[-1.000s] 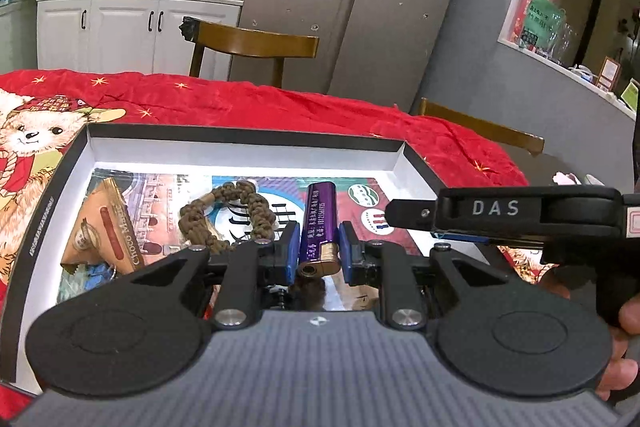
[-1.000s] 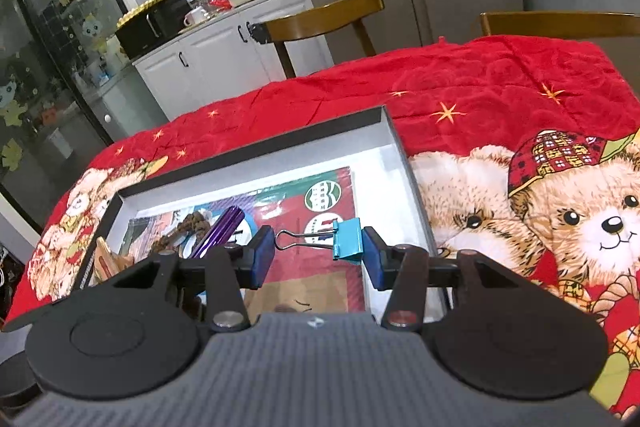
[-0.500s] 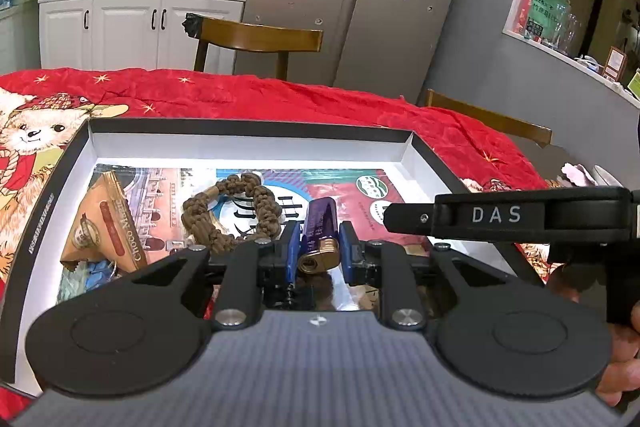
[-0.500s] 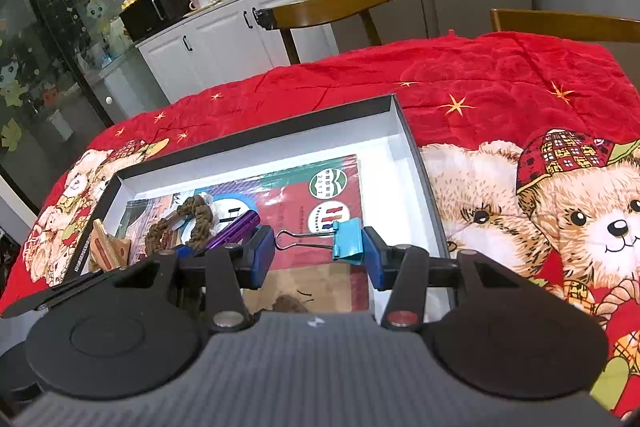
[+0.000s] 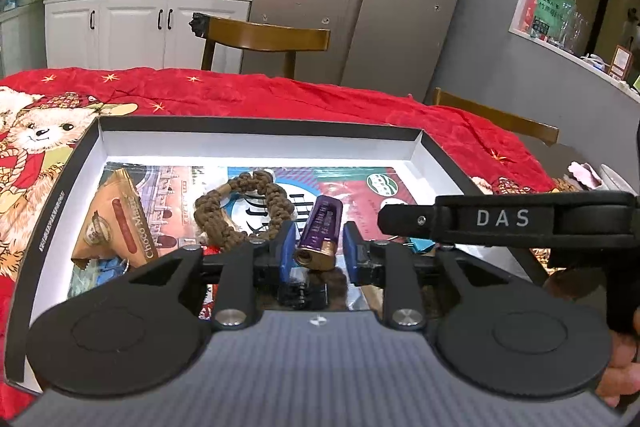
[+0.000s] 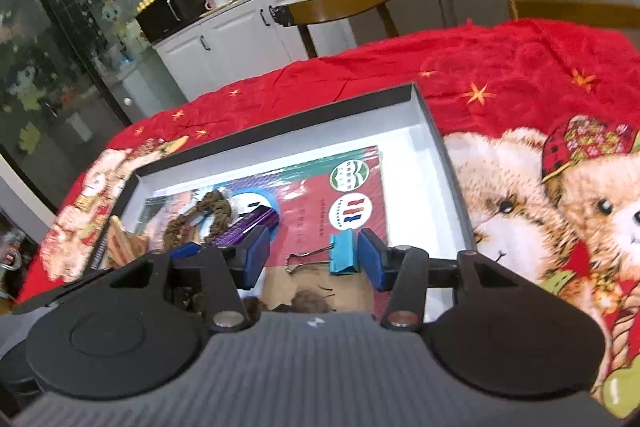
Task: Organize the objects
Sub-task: 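Lower both grippers into the box and open them to release lighter and clip, then withdraw both open grippers from the box toward the scrunchies on the quilt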
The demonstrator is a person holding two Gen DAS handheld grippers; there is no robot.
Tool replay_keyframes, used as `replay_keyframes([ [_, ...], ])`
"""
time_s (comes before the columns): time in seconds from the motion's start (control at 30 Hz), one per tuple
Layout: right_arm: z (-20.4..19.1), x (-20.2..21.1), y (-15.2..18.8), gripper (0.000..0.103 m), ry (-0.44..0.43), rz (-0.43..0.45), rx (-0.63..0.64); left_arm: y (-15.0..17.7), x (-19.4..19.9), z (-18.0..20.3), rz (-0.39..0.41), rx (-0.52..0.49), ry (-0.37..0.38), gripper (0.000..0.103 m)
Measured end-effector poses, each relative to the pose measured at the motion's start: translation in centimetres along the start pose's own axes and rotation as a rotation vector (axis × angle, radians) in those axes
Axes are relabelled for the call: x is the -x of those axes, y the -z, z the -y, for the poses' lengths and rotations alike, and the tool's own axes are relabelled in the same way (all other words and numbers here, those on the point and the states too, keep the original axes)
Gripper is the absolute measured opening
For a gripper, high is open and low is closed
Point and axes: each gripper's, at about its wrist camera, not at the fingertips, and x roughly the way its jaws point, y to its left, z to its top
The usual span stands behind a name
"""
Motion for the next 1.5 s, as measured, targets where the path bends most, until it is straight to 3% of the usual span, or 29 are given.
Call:
replay_keyframes([
  [0.2,-0.5,2.2,-0.7,0.071,-0.018,0.054,0.009,-1.1,1.3,-0.8,0.025,0.033,0.025,0.063],
  [0.33,-1.9,5.2,-1.2,0.075,-0.014,0.123,0.041,-2.2,3.4,-0.5,0.069,0.011,0.047,0.065],
  [0.5,-3.7,10.6,-1.3,0.081,-0.028,0.246,0.053,-4.2,8.8,0.6,0.163,-0.032,0.061,0.068],
  [0.67,-5.0,15.0,-0.1,0.092,0.021,0.336,0.070,-4.6,15.0,1.2,0.261,-0.014,0.143,0.075],
  [0.77,-5.1,16.8,1.4,0.092,0.073,0.360,0.101,-3.8,17.6,1.6,0.277,-0.033,0.158,0.075],
  [0.93,-4.1,18.6,4.2,0.092,0.091,0.387,0.102,-0.6,20.1,2.3,0.286,-0.103,0.093,0.076],
  [1.07,-3.5,18.2,6.0,0.091,0.107,0.407,0.131,2.4,20.4,2.3,0.342,-0.100,0.060,0.075],
  [1.2,-3.1,16.3,7.4,0.089,0.103,0.374,0.163,4.3,18.2,2.9,0.289,-0.102,0.118,0.075],
  [1.33,-2.0,14.3,8.6,0.083,0.080,0.321,0.145,6.4,15.5,3.9,0.230,-0.151,0.105,0.074],
  [1.5,-0.5,11.5,9.2,0.076,0.048,0.225,0.151,8.5,12.5,3.3,0.082,-0.134,0.131,0.061],
])
